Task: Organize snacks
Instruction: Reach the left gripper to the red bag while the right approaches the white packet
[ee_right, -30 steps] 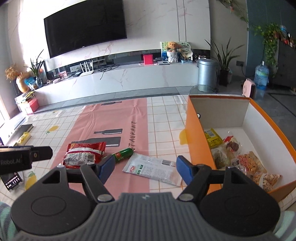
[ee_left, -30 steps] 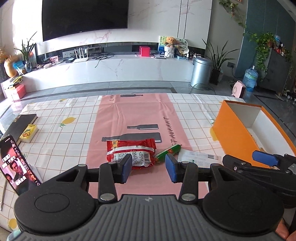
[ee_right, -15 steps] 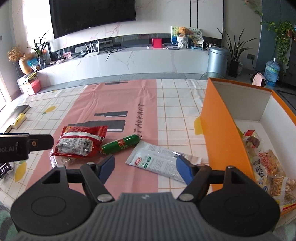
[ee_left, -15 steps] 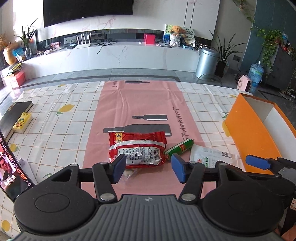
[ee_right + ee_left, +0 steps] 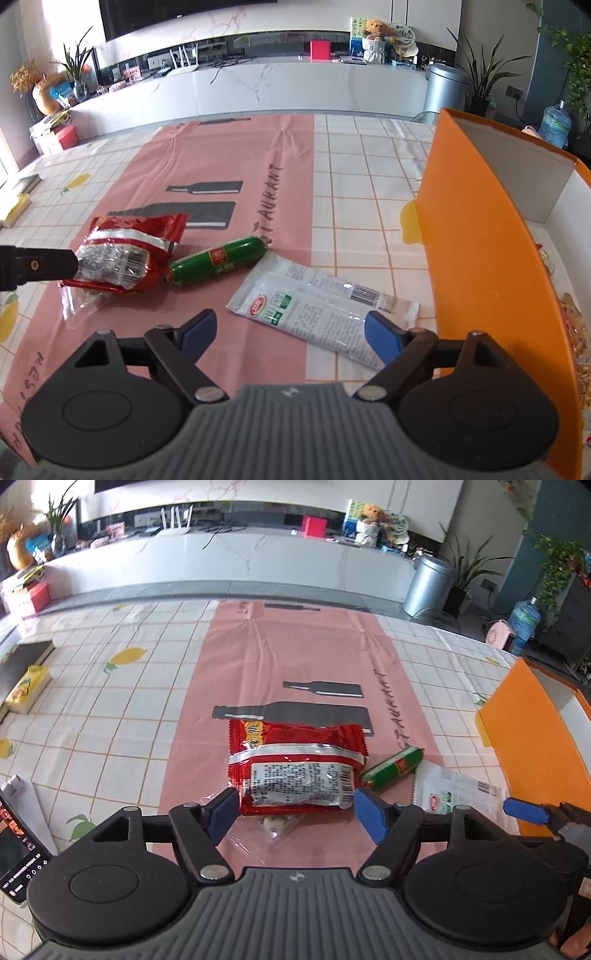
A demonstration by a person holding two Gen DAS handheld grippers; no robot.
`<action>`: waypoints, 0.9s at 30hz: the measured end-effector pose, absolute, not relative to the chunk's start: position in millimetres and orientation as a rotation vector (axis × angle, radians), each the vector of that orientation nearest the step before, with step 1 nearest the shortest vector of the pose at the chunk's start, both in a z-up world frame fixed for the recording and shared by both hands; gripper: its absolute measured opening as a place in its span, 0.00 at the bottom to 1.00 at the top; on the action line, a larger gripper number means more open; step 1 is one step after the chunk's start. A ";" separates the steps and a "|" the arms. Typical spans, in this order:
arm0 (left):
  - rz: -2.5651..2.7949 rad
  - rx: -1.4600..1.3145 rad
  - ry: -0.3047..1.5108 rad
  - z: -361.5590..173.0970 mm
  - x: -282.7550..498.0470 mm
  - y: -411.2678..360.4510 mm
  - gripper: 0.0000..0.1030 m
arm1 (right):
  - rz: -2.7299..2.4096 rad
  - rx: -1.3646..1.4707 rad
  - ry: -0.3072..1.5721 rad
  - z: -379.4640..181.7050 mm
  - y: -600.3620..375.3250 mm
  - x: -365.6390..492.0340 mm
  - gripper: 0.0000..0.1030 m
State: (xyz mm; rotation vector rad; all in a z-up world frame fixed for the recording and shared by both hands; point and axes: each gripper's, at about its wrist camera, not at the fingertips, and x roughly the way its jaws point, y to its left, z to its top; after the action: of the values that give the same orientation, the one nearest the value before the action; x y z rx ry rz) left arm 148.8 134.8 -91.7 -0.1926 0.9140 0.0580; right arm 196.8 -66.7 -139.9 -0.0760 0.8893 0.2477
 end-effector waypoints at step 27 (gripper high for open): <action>-0.133 -0.215 0.960 -101.2 149.6 125.4 0.75 | 0.384 -0.083 0.931 -150.2 -57.0 197.6 0.83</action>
State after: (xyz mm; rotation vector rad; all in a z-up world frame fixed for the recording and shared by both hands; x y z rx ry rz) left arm 149.6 125.4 -101.2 -0.2149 0.9598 -0.1333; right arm 197.6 -57.0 -150.2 -0.0826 0.9306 0.3841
